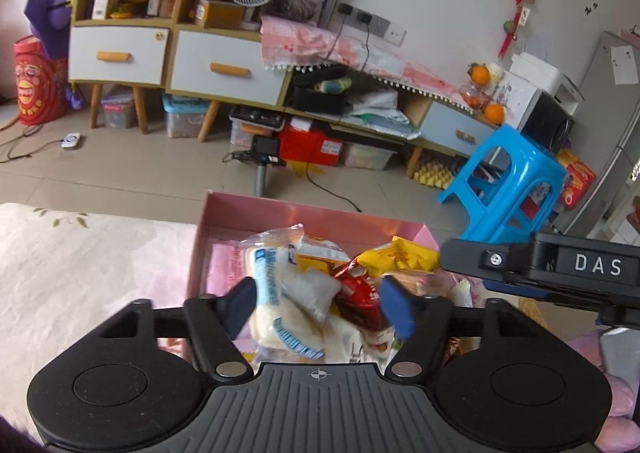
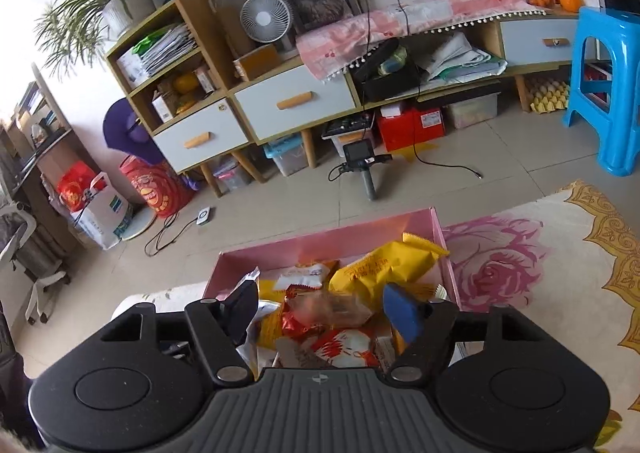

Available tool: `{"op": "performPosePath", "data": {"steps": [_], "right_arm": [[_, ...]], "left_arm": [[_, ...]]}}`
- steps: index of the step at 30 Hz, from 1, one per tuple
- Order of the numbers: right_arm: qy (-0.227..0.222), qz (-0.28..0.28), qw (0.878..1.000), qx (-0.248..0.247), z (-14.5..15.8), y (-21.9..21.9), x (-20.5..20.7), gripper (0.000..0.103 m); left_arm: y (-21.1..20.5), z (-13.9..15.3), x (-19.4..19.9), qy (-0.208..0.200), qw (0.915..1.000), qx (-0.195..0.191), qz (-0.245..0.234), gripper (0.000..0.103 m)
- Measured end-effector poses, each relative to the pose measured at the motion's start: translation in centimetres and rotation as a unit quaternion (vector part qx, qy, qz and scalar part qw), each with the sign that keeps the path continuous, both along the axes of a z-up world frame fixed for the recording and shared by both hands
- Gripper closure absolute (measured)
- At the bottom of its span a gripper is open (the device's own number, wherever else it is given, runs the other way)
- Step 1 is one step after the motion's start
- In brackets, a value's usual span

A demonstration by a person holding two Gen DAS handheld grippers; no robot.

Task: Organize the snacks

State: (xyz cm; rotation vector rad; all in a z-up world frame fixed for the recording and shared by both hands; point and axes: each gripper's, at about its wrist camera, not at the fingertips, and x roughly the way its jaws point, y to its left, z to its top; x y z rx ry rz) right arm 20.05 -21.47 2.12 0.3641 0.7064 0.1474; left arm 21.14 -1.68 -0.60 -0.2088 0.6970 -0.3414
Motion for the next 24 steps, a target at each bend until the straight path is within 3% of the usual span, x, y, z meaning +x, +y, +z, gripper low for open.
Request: {"op": "performPosePath", "data": {"steps": [10,16,24], "right_arm": [[0.010,-0.009,1.000,-0.010,1.1,-0.6,-4.7,0.029],[0.005,-0.010,0.999,-0.037,1.8,-0.2,-8.7,0.019],[0.015,-0.002,0.997,-0.069,1.8,1.2,-12.9,0.012]], "left_arm": [[2.2,1.4,-5.8,0.016,0.9993,0.020,0.028,0.011],[3.3,1.9,-9.7,0.033,0.9977,0.029,0.053,0.008],[3.0,2.7,-14.5,0.047,0.9945,0.069,0.064,0.004]]}}
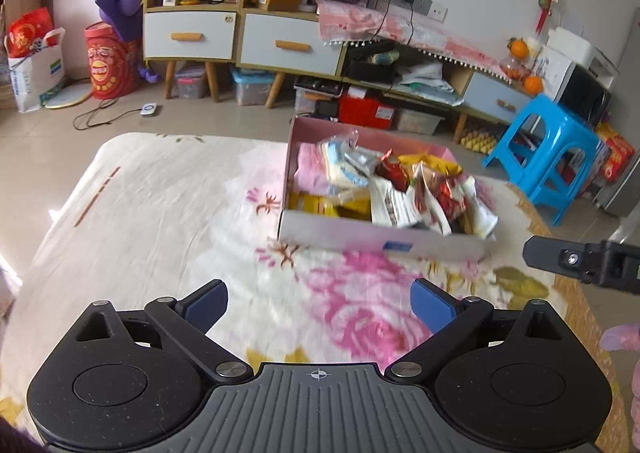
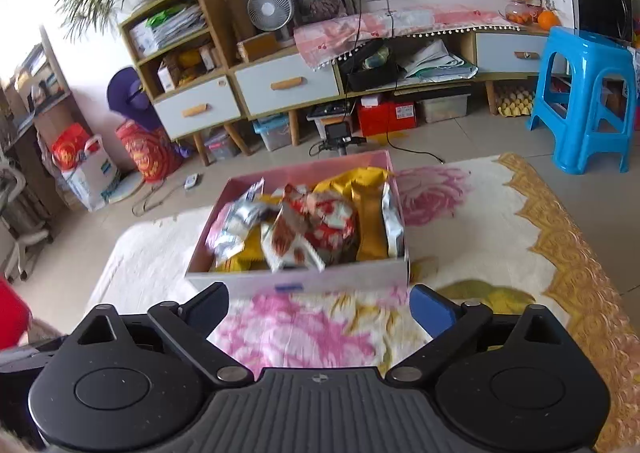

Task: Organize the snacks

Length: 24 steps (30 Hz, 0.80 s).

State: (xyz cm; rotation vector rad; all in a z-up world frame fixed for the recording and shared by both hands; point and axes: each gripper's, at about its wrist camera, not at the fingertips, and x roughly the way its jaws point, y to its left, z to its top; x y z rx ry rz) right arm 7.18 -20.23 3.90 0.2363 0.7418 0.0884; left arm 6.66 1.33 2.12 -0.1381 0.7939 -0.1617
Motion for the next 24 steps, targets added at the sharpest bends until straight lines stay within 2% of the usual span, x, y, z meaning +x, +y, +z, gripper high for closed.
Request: {"op": "performPosePath", "data": {"steps": [6,12,24], "right_arm": [[0.000,0.002,0.999,-0.046,-0.6,1.4,-2.1,0.010],[0.007,0.001,0.998,-0.055,-0.8,1.7,-3.2,0.009],[0.014,-0.002,0.996,-0.091,-1.9,2.5,-3.6,0.008]], "left_arm": [[-0.6,-0.1,-2.8,0.001,0.9995,0.030,-0.004,0.002],[-0.9,-0.2,-3.6,0.003,0.9976,0.067,0.012,0.000],[-1.1,-0.4,-3.6,0.013,0.9973,0.069,0.021,0.000]]}}
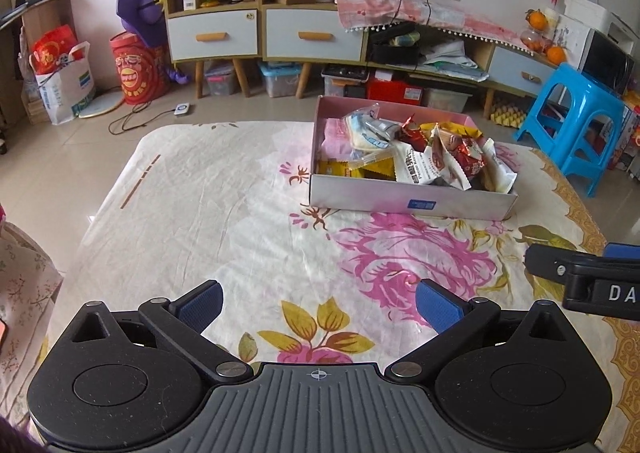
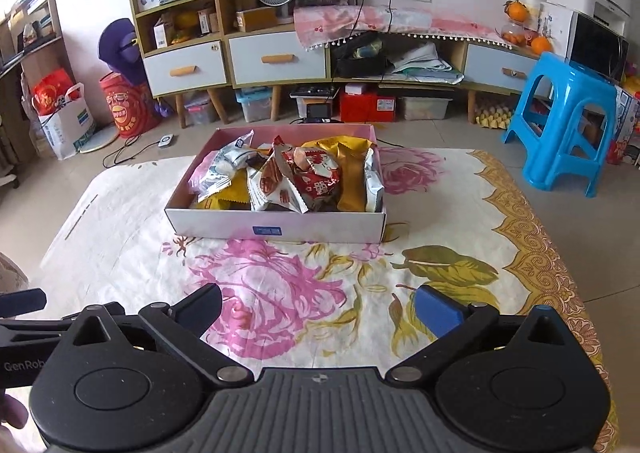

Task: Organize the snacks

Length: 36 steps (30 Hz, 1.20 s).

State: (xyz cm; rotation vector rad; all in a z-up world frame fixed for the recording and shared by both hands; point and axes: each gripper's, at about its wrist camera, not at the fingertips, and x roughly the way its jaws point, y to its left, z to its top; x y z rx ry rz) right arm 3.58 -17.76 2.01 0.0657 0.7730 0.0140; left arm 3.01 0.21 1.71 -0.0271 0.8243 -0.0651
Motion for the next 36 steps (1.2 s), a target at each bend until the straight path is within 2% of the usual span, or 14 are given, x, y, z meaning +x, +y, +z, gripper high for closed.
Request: {"op": "performPosePath", "data": {"steps": [36], "right_arm": [[0.005,0.007,1.000,0.003,0.01,0.39,-0.25,0.008]], "left_arm": [[-0.04,-0.53,-0.10,0.012,0.9999,0.001,-0.001,0.000]]}}
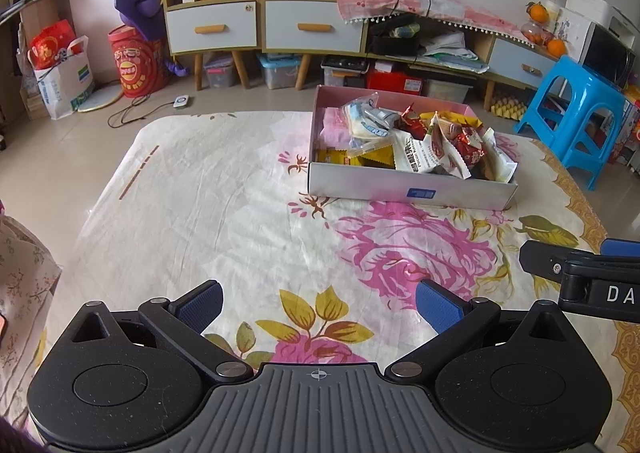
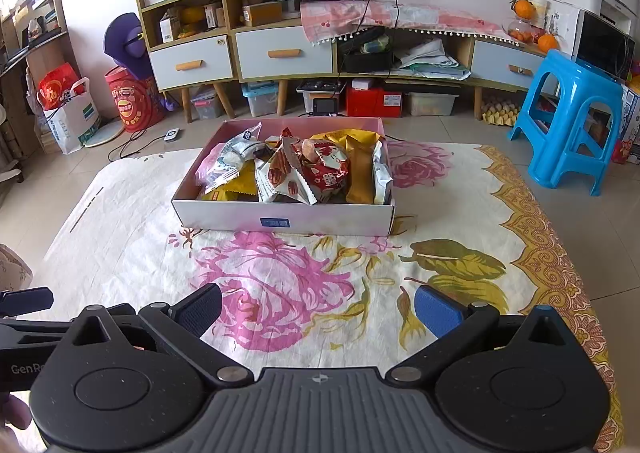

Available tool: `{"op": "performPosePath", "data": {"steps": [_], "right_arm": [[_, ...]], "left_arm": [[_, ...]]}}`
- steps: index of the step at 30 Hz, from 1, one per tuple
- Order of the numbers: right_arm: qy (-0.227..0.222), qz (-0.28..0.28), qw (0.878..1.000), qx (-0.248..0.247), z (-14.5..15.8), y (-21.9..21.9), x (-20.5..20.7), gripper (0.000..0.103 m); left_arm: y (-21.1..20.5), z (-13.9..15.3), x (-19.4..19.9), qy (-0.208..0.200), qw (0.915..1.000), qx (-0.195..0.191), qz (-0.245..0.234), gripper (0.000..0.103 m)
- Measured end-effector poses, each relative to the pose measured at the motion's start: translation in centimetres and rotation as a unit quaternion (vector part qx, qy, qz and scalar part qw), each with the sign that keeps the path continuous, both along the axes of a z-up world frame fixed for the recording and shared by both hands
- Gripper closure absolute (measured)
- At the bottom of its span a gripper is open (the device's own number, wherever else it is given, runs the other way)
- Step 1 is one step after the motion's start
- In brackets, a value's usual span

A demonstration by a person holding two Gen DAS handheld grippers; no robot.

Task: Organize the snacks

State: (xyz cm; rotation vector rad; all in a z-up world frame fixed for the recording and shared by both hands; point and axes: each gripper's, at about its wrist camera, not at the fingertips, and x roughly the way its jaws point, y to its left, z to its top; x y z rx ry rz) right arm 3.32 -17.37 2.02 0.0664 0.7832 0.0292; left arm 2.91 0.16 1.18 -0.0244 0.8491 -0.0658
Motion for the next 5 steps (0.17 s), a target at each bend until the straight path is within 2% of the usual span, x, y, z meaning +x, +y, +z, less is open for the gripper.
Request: {"op": "performPosePath", "data": {"steps": [5], "right_arm": [[0.001,0.000,1.000,-0.002,-0.19,0.05,0.03,0.008]], "left_arm": [[0.14,-0.45,0.24,-0.001,1.0000,0.001,0.000,0.000]]}}
